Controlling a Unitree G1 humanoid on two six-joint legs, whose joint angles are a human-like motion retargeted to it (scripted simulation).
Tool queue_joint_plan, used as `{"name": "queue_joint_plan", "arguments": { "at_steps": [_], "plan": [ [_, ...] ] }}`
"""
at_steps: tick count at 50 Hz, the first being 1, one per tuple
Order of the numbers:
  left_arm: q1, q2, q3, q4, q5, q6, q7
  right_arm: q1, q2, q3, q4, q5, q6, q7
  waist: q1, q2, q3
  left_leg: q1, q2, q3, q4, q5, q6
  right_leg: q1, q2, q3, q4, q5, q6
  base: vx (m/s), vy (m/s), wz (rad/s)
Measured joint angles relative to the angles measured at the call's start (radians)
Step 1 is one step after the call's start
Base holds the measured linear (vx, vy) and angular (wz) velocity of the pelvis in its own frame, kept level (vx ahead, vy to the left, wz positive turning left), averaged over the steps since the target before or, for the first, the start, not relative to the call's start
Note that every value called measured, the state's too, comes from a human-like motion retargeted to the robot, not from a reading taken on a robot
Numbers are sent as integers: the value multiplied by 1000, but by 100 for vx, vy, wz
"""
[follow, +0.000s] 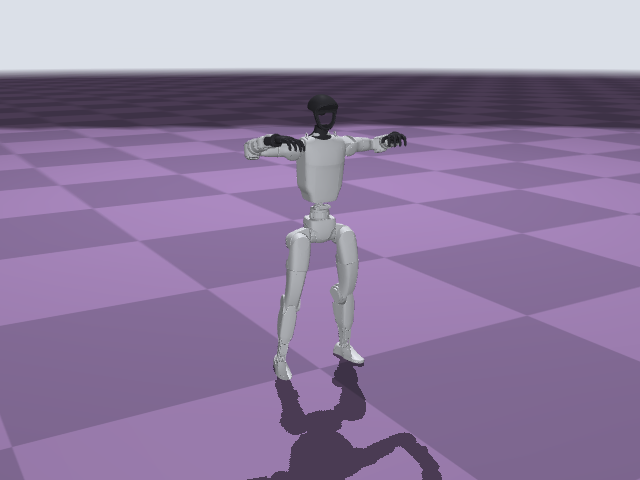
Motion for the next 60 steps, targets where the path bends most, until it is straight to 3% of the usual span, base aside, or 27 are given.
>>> {"name": "queue_joint_plan", "arguments": {
  "at_steps": [25, 32, 42, 50, 55, 60],
  "plan": [
    [-6, 2, 1, 80, 5, -10, 39, -3, 3, -7, 35, 9, -15, -38, 8, 1, -9, 0, 2, 2, -2, 1, 0, -2, 3, 0, 1, 1, 0, 0, 0, 0],
    [-86, -84, -175, 154, -91, -34, 99, -143, 106, 186, 65, 97, -39, -145, 19, -1, -5, 4, 1, 1, -2, 0, 0, 2, 2, 0, 1, 0, 0, 0, 0, 0],
    [-240, -476, -596, 483, -151, 4, 57, -387, 563, 754, 261, 53, -12, -166, 24, -26, 21, 15, 4, -3, -2, 1, 1, 12, 0, -6, 9, -13, 0, 0, 0, 0],
    [-361, -898, -866, 1137, -139, 108, 136, -587, 1069, 1139, 985, 108, 88, -304, 6, -62, 30, 5, -33, 16, -14, 30, 34, 7, -37, -13, 10, -13, 0, -1, 1, 2],
    [-394, -1140, -785, 1425, -247, 152, 152, -670, 1268, 1172, 1391, 218, 134, -341, 3, -84, 43, 2, -57, 42, -17, 38, 51, 4, -59, 0, 5, -4, 0, -5, 8, 1],
    [-354, -1296, -638, 1430, -408, 114, 207, -657, 1348, 1194, 1457, 339, 109, -355, 9, -98, 81, 6, -64, 62, -18, 29, 56, -7, -64, 20, 11, 6, 0, -6, 11, -12]
  ]
}}
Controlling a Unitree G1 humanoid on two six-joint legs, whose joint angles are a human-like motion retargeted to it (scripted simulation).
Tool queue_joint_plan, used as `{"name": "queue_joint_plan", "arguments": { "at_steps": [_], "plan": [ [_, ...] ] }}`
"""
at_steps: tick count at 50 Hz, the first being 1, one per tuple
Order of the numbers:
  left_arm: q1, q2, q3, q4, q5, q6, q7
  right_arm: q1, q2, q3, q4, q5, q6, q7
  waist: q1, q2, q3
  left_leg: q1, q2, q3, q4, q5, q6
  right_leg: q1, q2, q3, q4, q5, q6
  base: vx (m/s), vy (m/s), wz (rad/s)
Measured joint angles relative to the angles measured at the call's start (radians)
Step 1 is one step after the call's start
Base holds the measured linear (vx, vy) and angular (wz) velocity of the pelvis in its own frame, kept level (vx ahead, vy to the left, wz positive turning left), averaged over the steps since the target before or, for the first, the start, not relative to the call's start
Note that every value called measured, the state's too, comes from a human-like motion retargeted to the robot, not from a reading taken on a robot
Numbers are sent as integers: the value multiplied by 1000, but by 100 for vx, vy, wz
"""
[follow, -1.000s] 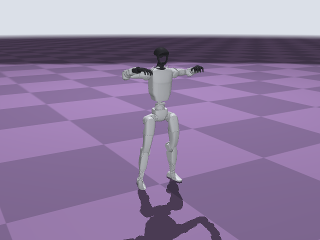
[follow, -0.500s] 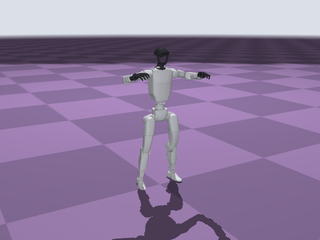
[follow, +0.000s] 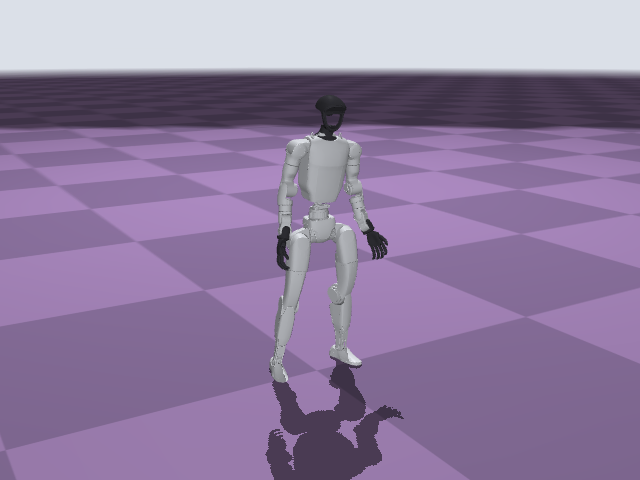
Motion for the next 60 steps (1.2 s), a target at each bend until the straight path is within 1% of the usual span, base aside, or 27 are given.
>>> {"name": "queue_joint_plan", "arguments": {
  "at_steps": [3, 5, 8, 11, 14, 17, 20, 22, 23, 25, 26, 27, 28, 29, 32, 35, 38, 40, 43, 45, 48, 50, 53, 56, 60],
  "plan": [
    [32, -45, 30, -16, -46, -24, 14, 25, 4, 20, -42, 18, -20, 22, 3, -4, 22, 4, 6, 9, -3, -8, -5, -15, 3, 1, 18, 1, 0, -7, 11, -20],
    [43, -52, 26, -2, -49, -25, 20, 32, -7, 32, -64, 8, -25, 41, 7, -5, 34, 6, 10, 15, -4, -13, -9, -28, 4, -7, 37, -3, 0, -7, 11, -22],
    [31, -25, 7, 54, -25, 0, 16, 16, -38, 33, -68, -17, -14, 65, 15, -6, 46, 8, 18, 24, -5, -18, -15, -47, -3, -37, 79, -18, -2, -7, 10, -21],
    [-4, 36, 7, 113, 5, 42, 1, -32, -84, 4, -43, -26, 10, 83, 31, -5, 48, 7, 31, 35, -5, -19, -21, -67, -8, -72, 125, -41, -11, -8, 5, -24],
    [-50, 129, 33, 150, 22, 82, -12, -108, -154, -60, 0, -14, 39, 87, 51, -4, 41, 6, 41, 46, -3, -18, -26, -79, -17, -90, 165, -66, -24, -7, 1, -21],
    [-107, 257, 72, 164, 15, 112, -8, -216, -261, -148, 56, 13, 69, 61, 70, -3, 25, 4, 46, 54, 0, -15, -29, -81, -25, -83, 185, -85, -36, -7, -4, -14],
    [-194, 416, 110, 166, -27, 134, 25, -364, -408, -241, 113, 55, 99, -5, 90, -2, 7, 2, 46, 59, 3, -10, -30, -75, -33, -59, 184, -93, -45, -6, -8, -8],
    [-258, 526, 135, 143, -85, 141, 88, -431, -511, -278, 58, 100, 107, -72, 102, 2, -6, 0, 45, 61, 4, -5, -32, -63, -38, -47, 168, -89, -47, -5, -12, -3],
    [-288, 584, 143, 128, -110, 138, 113, -491, -568, -302, 74, 117, 118, -113, 107, 3, -17, 0, 45, 61, 6, -4, -32, -55, -40, -42, 157, -86, -48, -5, -14, 1],
    [-363, 693, 156, 76, -191, 128, 163, -574, -669, -295, -13, 203, 101, -169, 114, 8, -31, -4, 45, 61, 9, 2, -32, -41, -43, -40, 133, -74, -47, -6, -16, 4],
    [-404, 744, 161, 39, -206, 117, 175, -611, -722, -271, -57, 166, 104, -170, 117, 10, -39, -6, 46, 59, 10, 4, -30, -34, -44, -43, 121, -67, -45, -6, -18, 9],
    [-447, 792, 165, -4, -238, 97, 200, -654, -768, -258, -109, 171, 92, -192, 119, 12, -46, -8, 47, 57, 11, 8, -29, -26, -45, -47, 109, -61, -43, -6, -19, 14],
    [-493, 834, 170, -58, -302, 61, 254, -712, -801, -270, -175, 262, 51, -258, 119, 18, -51, -11, 49, 54, 11, 13, -29, -20, -44, -54, 97, -54, -40, -6, -20, 17],
    [-537, 872, 167, -121, -344, 25, 286, -758, -835, -261, -243, 300, 18, -296, 120, 21, -58, -14, 51, 51, 11, 17, -29, -14, -43, -62, 86, -48, -37, -6, -20, 20],
    [-673, 966, 124, -339, -411, -87, 331, -887, -935, -183, -462, 297, -67, -354, 118, 30, -77, -24, 58, 40, 11, 31, -23, 1, -38, -89, 60, -35, -27, -7, -21, 26],
    [-821, 1039, 26, -578, -410, -183, 320, -1035, -1022, -63, -707, 234, -141, -378, 110, 40, -94, -36, 66, 27, 9, 47, -15, 10, -30, -118, 41, -28, -17, -8, -21, 32],
    [-1019, 1102, -134, -791, -318, -230, 292, -1241, -1093, 100, -925, 86, -162, -376, 101, 49, -109, -49, 74, 18, 9, 61, -9, 14, -21, -143, 26, -26, -9, -8, -19, 33],
    [-1209, 1134, -293, -900, -213, -235, 279, -1436, -1124, 257, -1028, -50, -146, -362, 95, 53, -119, -57, 78, 16, 10, 68, -6, 15, -16, -156, 17, -25, -4, -7, -16, 28],
    [-1577, 1142, -601, -986, -12, -215, 260, -1790, -1117, 552, -1091, -262, -119, -324, 88, 59, -138, -66, 87, 24, 18, 71, -5, 10, -5, -166, 8, -23, 0, -6, -14, 16],
    [-1832, 1117, -810, -1005, 135, -194, 252, -2009, -1083, 737, -1095, -376, -111, -302, 86, 63, -151, -71, 97, 34, 25, 68, -7, 3, 6, -169, 4, -21, 0, -5, -13, 2],
    [-2133, 1050, -1054, -1002, 324, -160, 246, -2215, -1014, 911, -1089, -448, -123, -284, 80, 67, -169, -71, 111, 52, 35, 58, -10, -9, 21, -166, 2, -17, 0, -3, -8, -7],
    [-2286, 998, -1181, -990, 391, -146, 241, -2298, -973, 976, -1084, -425, -142, -278, 72, 67, -175, -67, 118, 64, 39, 49, -12, -15, 29, -163, 4, -16, 0, 0, 0, 0],
    [-2409, 934, -1292, -980, 361, -148, 224, -2342, -928, 1002, -1089, -296, -180, -271, 57, 69, -182, -56, 124, 80, 41, 34, -13, -19, 35, -157, 8, -15, 0, 0, 0, 0],
    [-2472, 887, -1348, -968, 248, -161, 209, -2348, -901, 984, -1095, -114, -223, -262, 42, 71, -182, -42, 123, 90, 41, 22, -16, -19, 35, -151, 13, -16, 0, 2, 5, -6],
    [-2514, 840, -1365, -941, 94, -178, 206, -2341, -880, 938, -1092, 108, -270, -233, 28, 73, -184, -28, 117, 100, 41, 9, -24, -16, 27, -143, 17, -17, 0, 3, 11, -8]
  ]
}}
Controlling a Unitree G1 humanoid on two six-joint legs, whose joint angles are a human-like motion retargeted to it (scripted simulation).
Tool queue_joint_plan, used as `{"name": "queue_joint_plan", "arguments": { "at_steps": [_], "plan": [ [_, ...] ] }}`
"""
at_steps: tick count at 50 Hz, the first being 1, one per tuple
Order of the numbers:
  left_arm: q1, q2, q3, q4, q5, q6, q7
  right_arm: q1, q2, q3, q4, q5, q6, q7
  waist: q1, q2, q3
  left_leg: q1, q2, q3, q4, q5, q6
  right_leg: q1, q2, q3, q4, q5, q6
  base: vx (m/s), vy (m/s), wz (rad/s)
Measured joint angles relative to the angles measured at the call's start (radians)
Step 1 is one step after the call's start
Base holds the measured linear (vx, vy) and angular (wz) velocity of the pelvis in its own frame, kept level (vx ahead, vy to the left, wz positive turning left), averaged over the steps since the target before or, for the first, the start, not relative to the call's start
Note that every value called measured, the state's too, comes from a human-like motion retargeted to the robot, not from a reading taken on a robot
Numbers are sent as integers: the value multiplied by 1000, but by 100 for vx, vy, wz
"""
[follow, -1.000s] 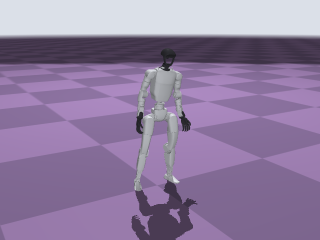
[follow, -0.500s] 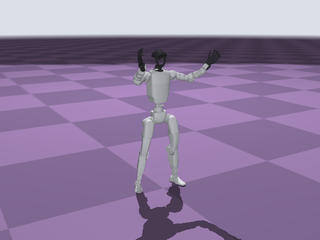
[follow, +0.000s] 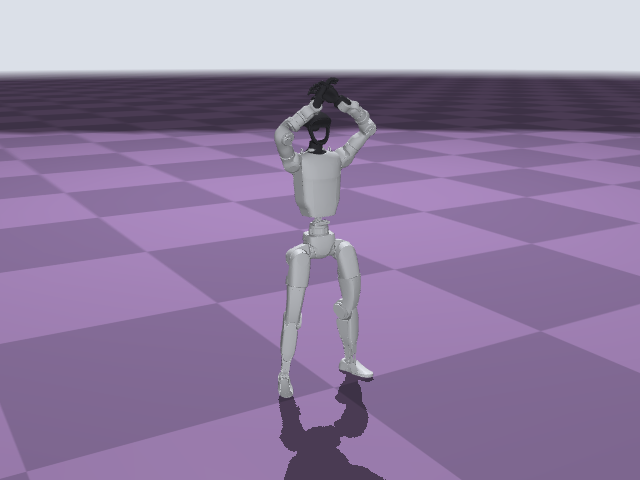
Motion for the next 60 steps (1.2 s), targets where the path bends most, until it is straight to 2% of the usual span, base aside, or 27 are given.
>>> {"name": "queue_joint_plan", "arguments": {
  "at_steps": [5, 15, 28, 39, 46, 60],
  "plan": [
    [-41, -64, 7, 49, -155, -19, -23, -19, 22, -19, 17, 187, -22, 77, -3, -3, -4, 8, -15, 10, 2, -10, -8, 4, -16, 8, -2, 4, 0, 3, 14, -10],
    [-117, -168, -44, 191, -405, -14, -137, -112, 90, 61, 131, 414, -8, 173, 22, -7, -8, 14, -50, 20, 4, -27, -14, 3, -51, 20, -7, 35, 0, 2, 15, -7],
    [-213, -252, -59, 452, -373, 16, -106, -260, 172, 151, 349, 453, 4, 145, -6, 52, -12, -14, -54, -6, -18, -13, -32, -86, -67, 102, 103, 43, 0, 0, 8, 9],
    [-289, -312, -59, 557, -373, 45, -150, -298, 175, 141, 406, 519, 8, 179, -35, 93, -6, 5, -78, -12, -14, -18, -32, -34, -166, -37, 84, 38, 0, 4, -5, 5],
    [-310, -353, -59, 605, -364, 60, -185, -301, 156, 134, 435, 522, 20, 210, -78, 146, -8, 33, -20, 25, 0, -16, -32, 21, -109, -53, 7, 44, 0, 7, -26, -24],
    [-305, -420, -59, 642, -317, 74, -233, -240, 117, 103, 463, 493, 2, 224, -196, 311, -48, 71, 89, 133, 30, 50, -15, 11, 14, 64, -27, -3, 0, 8, -27, -45]
  ]
}}
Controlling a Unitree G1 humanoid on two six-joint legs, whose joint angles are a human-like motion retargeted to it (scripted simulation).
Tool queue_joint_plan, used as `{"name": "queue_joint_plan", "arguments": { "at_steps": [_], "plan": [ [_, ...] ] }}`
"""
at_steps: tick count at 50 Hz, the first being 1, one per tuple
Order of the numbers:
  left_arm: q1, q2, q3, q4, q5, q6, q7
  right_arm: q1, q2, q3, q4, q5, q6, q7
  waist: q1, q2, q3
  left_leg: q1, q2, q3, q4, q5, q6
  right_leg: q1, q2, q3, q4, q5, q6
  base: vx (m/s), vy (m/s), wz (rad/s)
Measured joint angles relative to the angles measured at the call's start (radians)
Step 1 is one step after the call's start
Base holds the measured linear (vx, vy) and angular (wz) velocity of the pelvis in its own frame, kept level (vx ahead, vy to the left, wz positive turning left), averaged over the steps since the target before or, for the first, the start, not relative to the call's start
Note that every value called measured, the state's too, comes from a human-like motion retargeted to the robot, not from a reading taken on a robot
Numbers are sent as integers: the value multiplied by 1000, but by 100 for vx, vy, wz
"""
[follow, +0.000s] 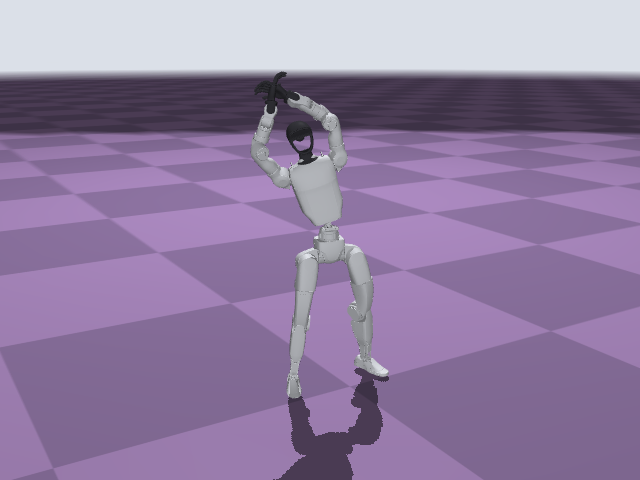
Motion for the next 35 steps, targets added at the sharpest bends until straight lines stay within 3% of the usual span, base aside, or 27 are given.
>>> {"name": "queue_joint_plan", "arguments": {
  "at_steps": [20, 35],
  "plan": [
    [-10, -35, 0, 16, 14, -3, -34, 39, -19, -27, 11, -11, -21, 13, -16, 127, -52, 15, -9, -31, 70, 131, 28, 5, 1, 131, -21, 1, 0, 10, -12, -36],
    [-5, -47, 0, 18, -15, -4, -67, 56, -39, -28, 6, 3, -20, 34, -32, 140, -57, 13, -19, -39, 80, 144, 22, 9, -9, 142, -27, 3, 0, 1, 0, -3]
  ]
}}
